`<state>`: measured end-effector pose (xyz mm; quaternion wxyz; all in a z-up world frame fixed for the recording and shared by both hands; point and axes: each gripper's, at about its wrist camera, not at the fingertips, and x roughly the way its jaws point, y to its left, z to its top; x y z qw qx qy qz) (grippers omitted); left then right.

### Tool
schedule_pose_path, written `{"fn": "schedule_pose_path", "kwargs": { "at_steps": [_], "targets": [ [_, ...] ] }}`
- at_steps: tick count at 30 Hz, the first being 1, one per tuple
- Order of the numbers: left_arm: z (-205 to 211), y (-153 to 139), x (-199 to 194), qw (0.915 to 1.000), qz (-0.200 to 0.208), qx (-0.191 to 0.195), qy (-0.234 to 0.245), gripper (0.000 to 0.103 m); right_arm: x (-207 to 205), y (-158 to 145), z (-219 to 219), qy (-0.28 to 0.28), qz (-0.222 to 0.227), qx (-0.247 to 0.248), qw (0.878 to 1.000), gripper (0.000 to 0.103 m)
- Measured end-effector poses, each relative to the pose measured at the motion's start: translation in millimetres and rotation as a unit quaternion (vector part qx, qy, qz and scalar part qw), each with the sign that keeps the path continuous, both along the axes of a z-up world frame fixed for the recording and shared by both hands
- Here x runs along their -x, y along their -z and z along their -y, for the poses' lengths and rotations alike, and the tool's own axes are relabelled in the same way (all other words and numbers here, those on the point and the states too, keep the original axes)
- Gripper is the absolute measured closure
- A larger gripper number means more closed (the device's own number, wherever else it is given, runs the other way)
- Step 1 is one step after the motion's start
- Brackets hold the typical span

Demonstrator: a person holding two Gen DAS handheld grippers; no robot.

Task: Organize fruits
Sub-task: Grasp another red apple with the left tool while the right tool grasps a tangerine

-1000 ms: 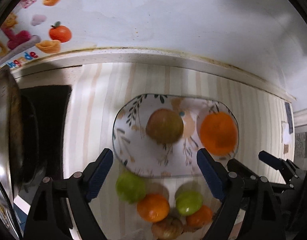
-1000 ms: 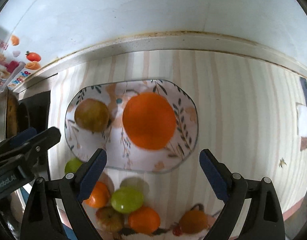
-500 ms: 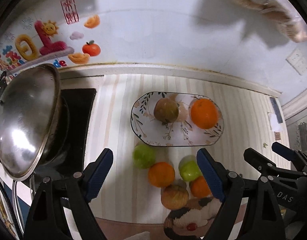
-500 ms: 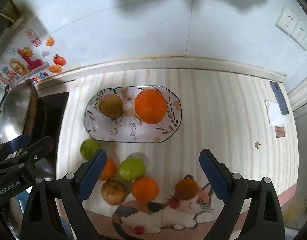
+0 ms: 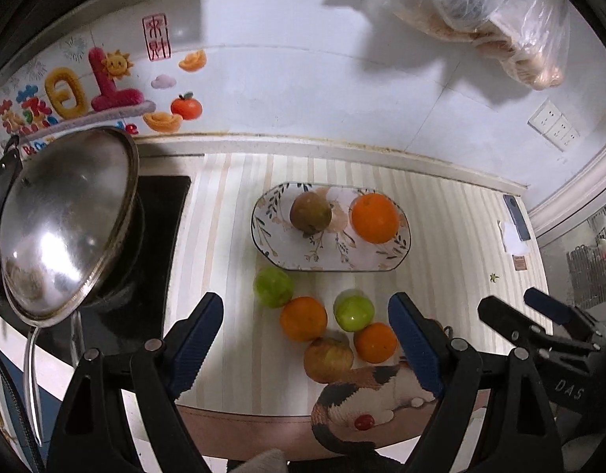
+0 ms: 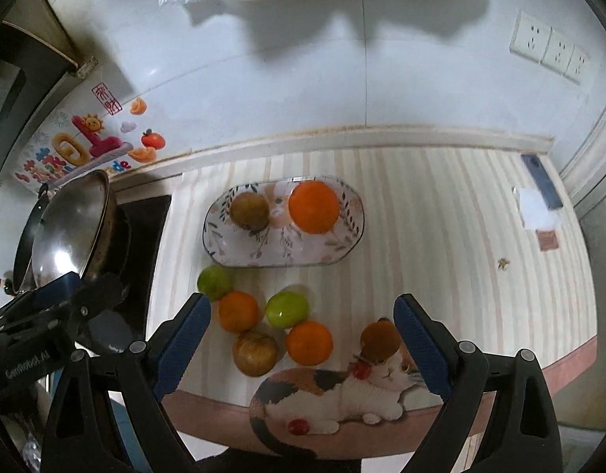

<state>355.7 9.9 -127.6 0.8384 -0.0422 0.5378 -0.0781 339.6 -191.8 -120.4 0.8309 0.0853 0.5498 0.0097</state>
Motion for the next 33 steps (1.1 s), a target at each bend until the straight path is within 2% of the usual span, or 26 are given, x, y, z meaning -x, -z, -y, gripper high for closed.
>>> {"fn": "schedule_pose_path", "kwargs": {
  "at_steps": [2, 5, 8, 10, 15, 19, 20, 22, 23, 27, 33],
  "targets": [
    [5, 20, 0, 0.9997, -0.022, -0.009, 0.009, 0.003, 1, 19, 2, 0.002, -0.022, -0.010, 1.000, 0.007],
    [13, 59, 3, 0.9982, -0.056, -0.011, 0.020, 0.003, 3, 57, 12, 0.016, -0.060, -0.037, 0.997, 0.007],
    [23, 109, 5, 0.9928, -0.114, -0.004, 0.034, 0.003, 6, 93, 25, 0.037, -0.092, -0.071, 0.993, 0.007],
    [32, 137, 7, 0.9892, -0.140, -0.008, 0.044, 0.003, 10, 118, 35, 0.051, -0.112, -0.086, 0.989, 0.007],
    [61, 181, 8, 0.9823, -0.165, -0.033, 0.083, 0.003, 15, 161, 55, 0.073, -0.144, -0.100, 0.982, 0.007],
    [82, 202, 4, 0.9760, -0.169, -0.065, 0.121, 0.004, 16, 175, 61, 0.079, -0.154, -0.101, 0.980, 0.007],
    [87, 206, 3, 0.9748, -0.167, -0.071, 0.130, 0.009, 15, 176, 61, 0.079, -0.155, -0.100, 0.980, 0.007],
    [95, 215, 3, 0.9713, -0.169, -0.081, 0.146, 0.033, 14, 180, 61, 0.076, -0.156, -0.098, 0.980, 0.007],
    [96, 218, 3, 0.9704, -0.169, -0.087, 0.149, 0.038, 12, 180, 61, 0.076, -0.157, -0.098, 0.980, 0.007],
    [87, 219, 5, 0.9744, -0.173, -0.063, 0.129, 0.039, 7, 185, 60, 0.071, -0.156, -0.112, 0.979, 0.007],
    [43, 212, 24, 0.9790, -0.187, -0.055, 0.059, 0.039, -4, 194, 42, 0.038, -0.160, -0.118, 0.979, 0.007]
  ]
}}
